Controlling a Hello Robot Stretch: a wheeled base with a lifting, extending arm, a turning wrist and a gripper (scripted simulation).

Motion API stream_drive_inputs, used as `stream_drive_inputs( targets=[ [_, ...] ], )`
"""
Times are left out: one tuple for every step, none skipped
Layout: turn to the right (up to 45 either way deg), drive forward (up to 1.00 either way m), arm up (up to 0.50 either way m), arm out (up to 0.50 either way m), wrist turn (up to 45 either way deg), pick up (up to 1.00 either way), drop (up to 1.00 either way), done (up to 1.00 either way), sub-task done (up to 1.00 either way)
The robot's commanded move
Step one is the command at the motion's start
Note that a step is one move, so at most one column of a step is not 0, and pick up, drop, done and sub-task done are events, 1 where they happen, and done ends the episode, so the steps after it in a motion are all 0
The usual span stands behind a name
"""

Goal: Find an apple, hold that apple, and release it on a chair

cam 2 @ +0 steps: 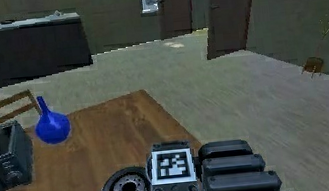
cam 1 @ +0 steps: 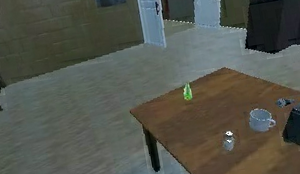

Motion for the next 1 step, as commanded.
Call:
stream_drive_inputs(
  targets=[
    [-45.0,0.00,0.00,0.00,0.0,0.00,0.00,0.00,0.00]
  ],
)
